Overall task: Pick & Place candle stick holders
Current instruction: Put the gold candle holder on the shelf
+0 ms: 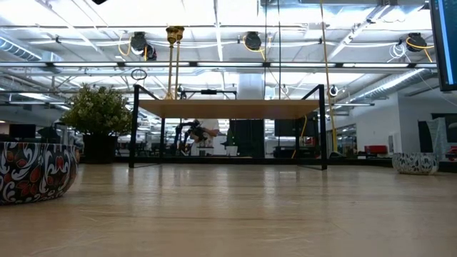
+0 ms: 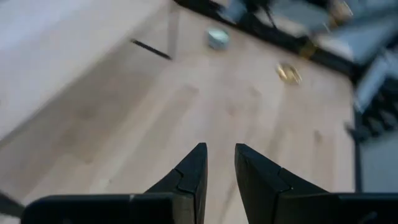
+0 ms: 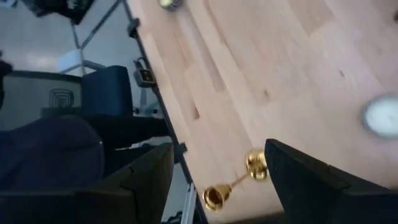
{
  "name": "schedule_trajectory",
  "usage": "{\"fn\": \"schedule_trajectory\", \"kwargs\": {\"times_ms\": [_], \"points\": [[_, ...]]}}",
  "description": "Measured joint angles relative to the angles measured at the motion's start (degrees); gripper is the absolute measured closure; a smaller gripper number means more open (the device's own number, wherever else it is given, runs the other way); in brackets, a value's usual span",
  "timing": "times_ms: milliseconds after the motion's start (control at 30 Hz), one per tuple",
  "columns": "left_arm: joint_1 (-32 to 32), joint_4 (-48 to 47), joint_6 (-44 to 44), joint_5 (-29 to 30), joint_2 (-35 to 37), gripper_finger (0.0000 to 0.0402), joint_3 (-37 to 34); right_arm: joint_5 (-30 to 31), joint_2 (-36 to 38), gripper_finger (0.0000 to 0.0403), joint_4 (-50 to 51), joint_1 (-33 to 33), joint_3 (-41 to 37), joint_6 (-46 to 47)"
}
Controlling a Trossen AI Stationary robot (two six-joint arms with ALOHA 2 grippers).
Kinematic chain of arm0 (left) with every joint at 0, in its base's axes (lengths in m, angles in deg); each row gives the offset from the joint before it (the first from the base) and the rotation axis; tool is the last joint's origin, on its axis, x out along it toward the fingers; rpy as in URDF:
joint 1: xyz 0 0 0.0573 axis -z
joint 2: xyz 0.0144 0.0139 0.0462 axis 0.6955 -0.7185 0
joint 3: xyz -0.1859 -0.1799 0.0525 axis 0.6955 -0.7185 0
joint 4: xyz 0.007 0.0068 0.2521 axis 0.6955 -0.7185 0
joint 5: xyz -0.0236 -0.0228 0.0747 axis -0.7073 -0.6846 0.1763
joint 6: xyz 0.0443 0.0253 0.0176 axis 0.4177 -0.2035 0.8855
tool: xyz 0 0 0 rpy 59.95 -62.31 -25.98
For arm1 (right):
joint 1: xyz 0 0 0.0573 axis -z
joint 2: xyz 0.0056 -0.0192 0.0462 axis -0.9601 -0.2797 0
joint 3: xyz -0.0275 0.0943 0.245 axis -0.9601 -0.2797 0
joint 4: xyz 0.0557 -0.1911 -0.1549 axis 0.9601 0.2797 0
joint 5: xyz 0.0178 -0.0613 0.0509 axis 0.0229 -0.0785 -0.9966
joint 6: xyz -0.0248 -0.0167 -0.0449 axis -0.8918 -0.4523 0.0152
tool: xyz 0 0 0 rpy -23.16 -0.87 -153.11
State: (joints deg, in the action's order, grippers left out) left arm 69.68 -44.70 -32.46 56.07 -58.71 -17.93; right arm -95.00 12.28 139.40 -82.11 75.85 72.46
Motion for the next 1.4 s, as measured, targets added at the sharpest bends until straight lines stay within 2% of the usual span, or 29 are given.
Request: {"fn": "schedule_trajectory", "kwargs": {"times_ms": [133, 300, 433, 533, 700, 900, 1100, 1400], "points": [[-0.65, 7.80, 6.20, -6.34, 0.18, 0.0321, -4.03, 0.94, -1.13, 0.0156, -2.72, -3.16, 0.02, -2.23], [-2.29, 24.59, 10.89, -12.91, 2.52, 0.0321, -15.01, 1.11, -5.29, 0.0156, -2.65, -8.08, 0.02, -2.77], [-4.29, 32.35, 14.52, -18.23, 5.89, 0.0321, -22.06, 1.07, -9.12, 0.0156, 0.57, -12.06, 0.02, -0.52], [-6.04, 32.95, 16.78, -18.22, 10.01, 0.0321, -25.16, 1.20, -11.37, 0.0156, 3.10, -15.18, 0.02, 2.60], [-8.66, 33.37, 20.10, -21.37, 17.47, 0.0321, -29.64, 5.13, -12.85, 0.0156, 3.55, -21.18, 0.00, 9.98], [-10.28, 32.67, 17.42, -22.84, 25.22, 0.0321, -36.47, 8.56, -13.15, 0.0156, 3.81, -27.21, 0.00, 19.32], [-10.10, 33.61, 14.05, -22.92, 28.29, 0.0321, -39.84, 9.64, -14.41, 0.0156, 5.89, -30.95, 0.02, 26.00], [-10.10, 36.26, 18.88, -22.90, 29.78, 0.0321, -39.90, 7.98, -19.88, 0.0156, 6.89, -33.36, 0.02, 27.89]]}}
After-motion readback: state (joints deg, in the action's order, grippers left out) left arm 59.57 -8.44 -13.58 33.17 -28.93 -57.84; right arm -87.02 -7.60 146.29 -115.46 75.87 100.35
